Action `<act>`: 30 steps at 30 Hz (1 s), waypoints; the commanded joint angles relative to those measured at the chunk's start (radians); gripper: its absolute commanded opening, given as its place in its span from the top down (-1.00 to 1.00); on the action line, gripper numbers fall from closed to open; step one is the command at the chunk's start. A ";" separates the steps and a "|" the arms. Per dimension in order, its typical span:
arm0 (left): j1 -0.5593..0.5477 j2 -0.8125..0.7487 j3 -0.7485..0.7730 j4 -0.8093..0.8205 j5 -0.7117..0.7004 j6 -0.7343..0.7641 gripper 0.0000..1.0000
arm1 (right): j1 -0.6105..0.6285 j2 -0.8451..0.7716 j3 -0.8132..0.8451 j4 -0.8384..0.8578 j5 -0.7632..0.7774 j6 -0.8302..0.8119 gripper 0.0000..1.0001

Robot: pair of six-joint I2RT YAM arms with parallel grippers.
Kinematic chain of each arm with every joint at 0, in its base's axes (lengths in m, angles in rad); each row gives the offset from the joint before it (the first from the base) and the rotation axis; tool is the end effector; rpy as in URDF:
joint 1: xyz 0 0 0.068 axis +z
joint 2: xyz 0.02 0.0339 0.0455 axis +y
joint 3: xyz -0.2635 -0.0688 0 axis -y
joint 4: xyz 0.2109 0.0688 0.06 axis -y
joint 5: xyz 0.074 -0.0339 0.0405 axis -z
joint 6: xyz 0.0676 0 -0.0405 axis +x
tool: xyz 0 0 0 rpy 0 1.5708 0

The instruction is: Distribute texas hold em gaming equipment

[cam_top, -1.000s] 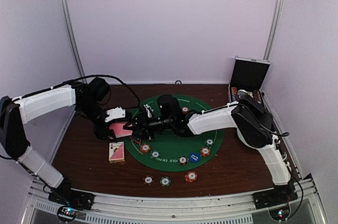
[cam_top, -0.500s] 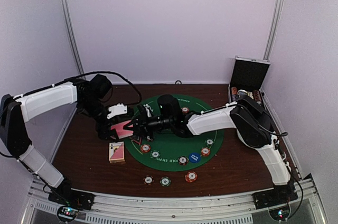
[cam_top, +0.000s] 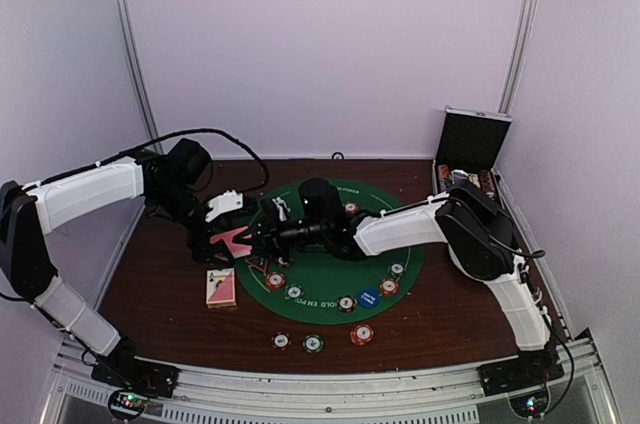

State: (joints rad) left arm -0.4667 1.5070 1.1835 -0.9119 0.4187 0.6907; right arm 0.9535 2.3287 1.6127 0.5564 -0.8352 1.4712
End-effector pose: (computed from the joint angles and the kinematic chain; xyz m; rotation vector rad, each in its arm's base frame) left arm 0.2260 -0.1446 0.2381 1.5682 2.2217 -0.5224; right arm 0.2587 0.4510 0.1927 0.2276 -2.2117 -1.9829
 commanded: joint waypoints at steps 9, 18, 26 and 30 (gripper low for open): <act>-0.006 -0.035 -0.075 0.064 -0.006 0.057 -0.83 | 0.006 -0.023 0.032 0.098 -0.022 0.054 1.00; -0.006 -0.022 -0.044 0.090 -0.022 0.076 -0.62 | 0.009 -0.003 0.034 0.097 -0.044 0.070 1.00; -0.006 -0.036 -0.035 0.085 -0.028 0.081 -0.18 | 0.008 -0.008 0.013 0.020 -0.033 0.022 1.00; -0.006 -0.047 -0.030 0.082 -0.030 0.074 -0.16 | 0.007 -0.009 0.020 -0.053 -0.016 -0.019 1.00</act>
State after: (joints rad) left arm -0.4686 1.4967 1.1187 -0.8600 0.3851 0.7498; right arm 0.9573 2.3287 1.6154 0.5777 -0.8520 1.5055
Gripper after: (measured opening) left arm 0.675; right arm 0.172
